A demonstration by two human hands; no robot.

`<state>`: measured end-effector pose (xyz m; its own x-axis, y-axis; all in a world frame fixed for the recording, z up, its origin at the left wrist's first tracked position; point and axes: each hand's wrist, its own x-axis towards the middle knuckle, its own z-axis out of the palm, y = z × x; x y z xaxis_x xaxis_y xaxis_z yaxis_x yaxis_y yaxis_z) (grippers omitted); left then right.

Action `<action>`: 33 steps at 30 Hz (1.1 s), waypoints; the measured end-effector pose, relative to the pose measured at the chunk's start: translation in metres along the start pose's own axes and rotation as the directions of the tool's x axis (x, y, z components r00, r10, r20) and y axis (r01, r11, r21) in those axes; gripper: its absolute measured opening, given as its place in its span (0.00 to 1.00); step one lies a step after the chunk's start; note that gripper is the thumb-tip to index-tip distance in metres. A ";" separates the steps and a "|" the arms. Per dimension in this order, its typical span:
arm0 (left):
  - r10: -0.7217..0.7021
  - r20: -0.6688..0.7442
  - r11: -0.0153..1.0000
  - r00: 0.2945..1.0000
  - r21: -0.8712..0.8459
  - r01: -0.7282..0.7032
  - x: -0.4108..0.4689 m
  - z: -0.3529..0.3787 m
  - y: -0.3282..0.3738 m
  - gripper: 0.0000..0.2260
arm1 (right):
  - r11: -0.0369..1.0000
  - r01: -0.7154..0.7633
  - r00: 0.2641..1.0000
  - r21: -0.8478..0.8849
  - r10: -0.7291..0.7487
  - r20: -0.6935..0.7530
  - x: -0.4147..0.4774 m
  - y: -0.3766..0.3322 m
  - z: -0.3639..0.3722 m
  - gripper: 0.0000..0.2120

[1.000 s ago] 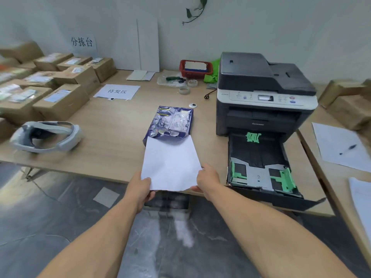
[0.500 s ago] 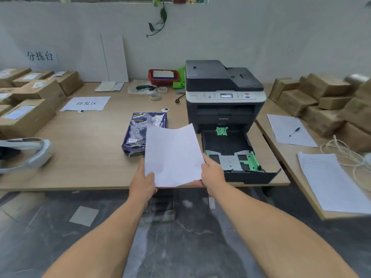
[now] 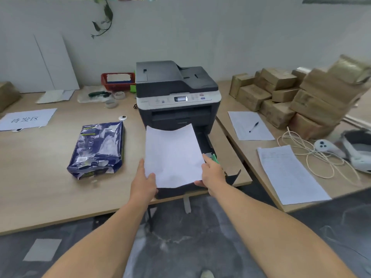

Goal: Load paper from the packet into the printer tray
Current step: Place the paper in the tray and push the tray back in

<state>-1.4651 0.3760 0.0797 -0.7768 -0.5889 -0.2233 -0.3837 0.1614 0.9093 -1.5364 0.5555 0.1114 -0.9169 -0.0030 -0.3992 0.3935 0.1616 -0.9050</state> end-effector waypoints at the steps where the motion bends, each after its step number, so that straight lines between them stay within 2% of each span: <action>1: -0.010 0.015 1.000 1.000 0.016 0.010 0.004 0.013 0.004 0.29 | 1.000 -0.008 1.000 -0.015 0.008 -0.001 0.011 -0.002 -0.009 0.18; 7: -0.023 0.033 0.989 0.999 0.147 0.018 0.037 0.081 0.018 0.20 | 0.995 -0.079 0.996 -0.068 0.082 0.038 0.075 -0.005 -0.045 0.20; 11: -0.050 0.010 0.981 0.999 0.189 0.047 0.055 0.102 0.020 0.18 | 0.991 -0.099 0.992 -0.093 0.105 0.068 0.108 -0.004 -0.051 0.20; 14: -0.068 0.008 0.976 0.998 0.210 0.065 0.068 0.110 0.018 0.19 | 0.991 -0.085 0.992 -0.104 0.095 0.086 0.128 0.000 -0.049 0.19; 18: -0.100 0.012 0.972 0.995 0.216 0.095 0.088 0.116 0.012 0.26 | 0.987 -0.095 0.991 -0.130 0.105 0.080 0.152 0.005 -0.040 0.21; 24: -0.145 0.038 0.949 0.989 0.289 0.128 0.104 0.127 0.008 0.27 | 0.965 -0.085 0.993 -0.249 0.103 0.061 0.180 0.019 -0.028 0.22; 27: -0.203 0.062 0.900 0.977 0.404 0.162 0.111 0.131 0.001 0.29 | 0.908 -0.071 0.994 -0.412 0.097 0.041 0.188 0.033 -0.020 0.23; 29: -0.240 0.078 0.865 0.968 0.470 0.176 0.114 0.132 -0.003 0.30 | 0.857 -0.048 0.996 -0.513 0.082 0.043 0.193 0.041 -0.015 0.27; 31: -0.266 0.084 0.836 0.960 0.516 0.187 0.118 0.131 -0.008 0.30 | 0.752 0.024 0.998 -0.659 0.018 0.058 0.199 0.047 -0.013 0.29; 33: -0.278 0.084 0.795 0.957 0.580 0.180 0.124 0.130 -0.010 0.29 | 0.635 0.075 0.997 -0.769 -0.027 0.075 0.201 0.044 -0.014 0.25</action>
<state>-1.6225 0.4047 -0.0028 -0.6788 -0.5417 -0.4958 -0.7341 0.4817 0.4787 -1.7039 0.5756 -0.0070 -0.9195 -0.0809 -0.3846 0.1300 0.8610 -0.4917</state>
